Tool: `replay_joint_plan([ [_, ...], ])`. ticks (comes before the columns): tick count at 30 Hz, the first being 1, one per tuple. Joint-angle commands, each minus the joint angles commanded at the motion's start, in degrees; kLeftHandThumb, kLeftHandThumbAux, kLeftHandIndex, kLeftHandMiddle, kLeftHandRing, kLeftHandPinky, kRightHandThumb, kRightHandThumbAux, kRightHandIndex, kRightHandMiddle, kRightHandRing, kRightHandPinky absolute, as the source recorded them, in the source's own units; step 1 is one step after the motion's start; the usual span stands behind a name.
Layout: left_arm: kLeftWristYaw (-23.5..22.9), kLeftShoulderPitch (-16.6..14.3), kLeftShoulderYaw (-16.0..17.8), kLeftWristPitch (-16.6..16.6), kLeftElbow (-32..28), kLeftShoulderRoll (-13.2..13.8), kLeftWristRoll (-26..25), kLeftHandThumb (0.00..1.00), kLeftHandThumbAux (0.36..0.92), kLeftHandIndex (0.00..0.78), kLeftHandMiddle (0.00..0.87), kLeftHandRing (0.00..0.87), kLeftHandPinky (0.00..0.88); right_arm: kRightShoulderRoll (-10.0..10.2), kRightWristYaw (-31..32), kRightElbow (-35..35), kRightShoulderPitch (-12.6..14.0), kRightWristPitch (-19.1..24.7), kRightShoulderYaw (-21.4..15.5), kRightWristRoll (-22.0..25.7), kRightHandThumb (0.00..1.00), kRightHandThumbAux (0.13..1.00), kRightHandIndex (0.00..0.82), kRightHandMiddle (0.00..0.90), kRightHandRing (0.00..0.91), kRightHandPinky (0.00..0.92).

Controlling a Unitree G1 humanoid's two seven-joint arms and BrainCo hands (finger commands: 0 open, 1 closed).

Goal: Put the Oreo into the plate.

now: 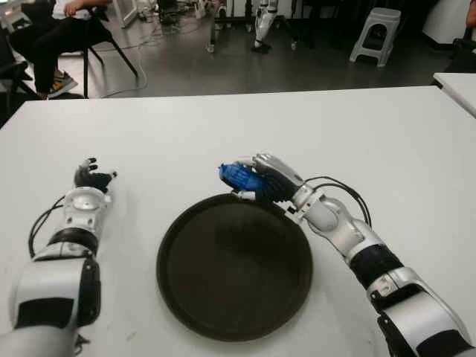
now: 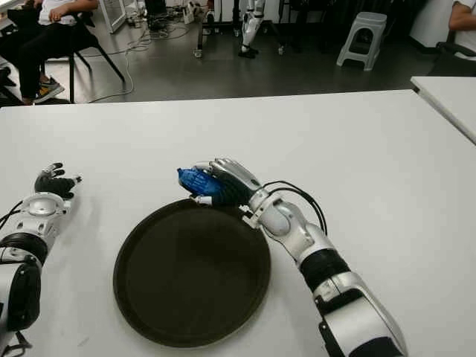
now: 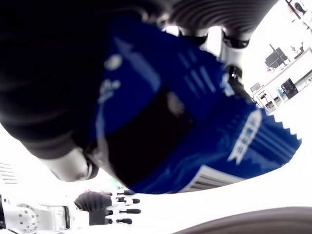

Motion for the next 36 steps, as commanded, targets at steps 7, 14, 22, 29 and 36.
replay_joint_plan([
  [7, 0.1, -0.1, 0.1, 0.1, 0.0, 0.0, -0.2, 0.266, 0.765, 0.096, 0.138, 0.163, 0.177, 0.1, 0.8, -0.7, 0.4, 1.4, 0.6, 0.8, 0.850, 0.675, 0.413, 0.525, 0.849, 0.836],
  [14, 0.3, -0.1, 0.0, 0.3, 0.0, 0.0, 0.0, 0.266, 0.769, 0.093, 0.136, 0.155, 0.168, -0.2, 1.4, -1.7, 1.0, 2.6, 1.2, 1.2, 0.850, 0.674, 0.414, 0.524, 0.842, 0.827],
  [22, 0.1, -0.1, -0.1, 0.4, 0.0, 0.1, 0.0, 0.262, 0.764, 0.116, 0.141, 0.159, 0.164, -0.7, 2.3, -2.5, 1.6, 3.0, 1.6, 1.5, 0.849, 0.675, 0.414, 0.520, 0.836, 0.822],
  [29, 0.4, -0.1, -0.2, 0.5, 0.0, 0.0, 0.2, 0.257, 0.754, 0.103, 0.137, 0.156, 0.157, -1.4, 6.8, -3.9, 2.7, 0.8, 1.7, 4.9, 0.851, 0.674, 0.415, 0.524, 0.848, 0.833],
  [36, 0.5, -0.2, -0.2, 0.5, 0.0, 0.0, 0.2, 0.266, 0.758, 0.082, 0.125, 0.144, 0.142, -2.8, 11.6, -6.5, 3.7, -0.2, 2.1, 6.5, 0.851, 0.673, 0.419, 0.520, 0.840, 0.819],
])
